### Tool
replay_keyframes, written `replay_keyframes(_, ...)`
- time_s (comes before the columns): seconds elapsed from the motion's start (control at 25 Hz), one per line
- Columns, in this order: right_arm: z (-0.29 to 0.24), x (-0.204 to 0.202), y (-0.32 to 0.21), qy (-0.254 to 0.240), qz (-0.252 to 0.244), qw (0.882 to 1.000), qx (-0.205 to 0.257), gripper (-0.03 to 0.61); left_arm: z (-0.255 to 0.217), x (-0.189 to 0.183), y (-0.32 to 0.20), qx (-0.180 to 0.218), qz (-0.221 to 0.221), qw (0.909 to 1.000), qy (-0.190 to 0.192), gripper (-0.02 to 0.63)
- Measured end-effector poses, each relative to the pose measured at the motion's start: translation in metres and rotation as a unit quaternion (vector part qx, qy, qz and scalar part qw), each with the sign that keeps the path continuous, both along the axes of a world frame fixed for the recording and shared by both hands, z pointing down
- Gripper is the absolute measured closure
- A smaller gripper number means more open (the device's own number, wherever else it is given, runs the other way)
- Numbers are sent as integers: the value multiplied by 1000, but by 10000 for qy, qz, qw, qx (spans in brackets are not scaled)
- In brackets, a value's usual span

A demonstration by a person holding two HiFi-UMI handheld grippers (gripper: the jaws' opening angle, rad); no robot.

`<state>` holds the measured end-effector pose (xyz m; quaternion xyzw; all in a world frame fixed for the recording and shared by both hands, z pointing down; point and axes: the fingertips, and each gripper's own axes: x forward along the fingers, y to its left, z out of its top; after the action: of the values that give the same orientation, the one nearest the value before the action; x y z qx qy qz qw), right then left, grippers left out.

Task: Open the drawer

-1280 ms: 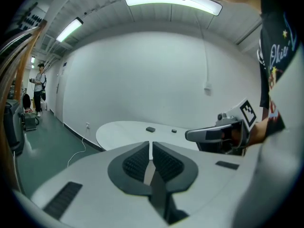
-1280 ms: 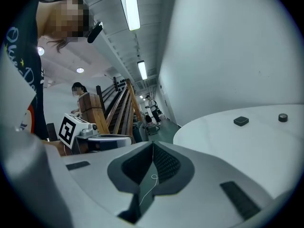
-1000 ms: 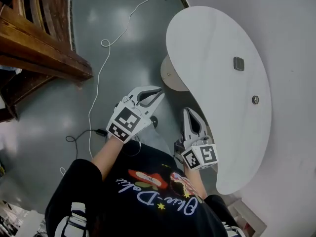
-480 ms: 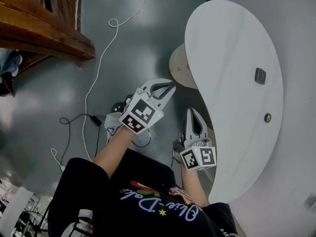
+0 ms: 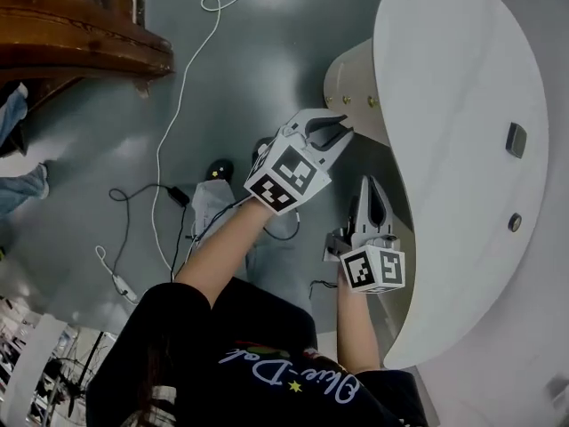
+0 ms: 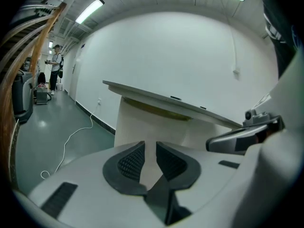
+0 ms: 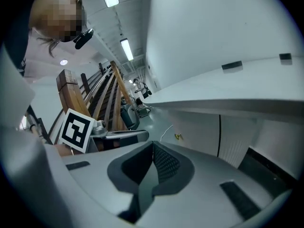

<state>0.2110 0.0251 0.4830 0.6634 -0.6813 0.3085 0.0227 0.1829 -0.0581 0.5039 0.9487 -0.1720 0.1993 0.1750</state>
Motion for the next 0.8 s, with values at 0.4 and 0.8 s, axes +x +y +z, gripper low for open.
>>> replay_keyframes(0.4,32,8,-5,-112,241,9996,-57,577,57,35,-23,-289,173,9993,157,487)
replay_keyframes(0.8,36,10,5,-185,329,9991,-186,577,86,71,-35,-348,495,9977,304,457)
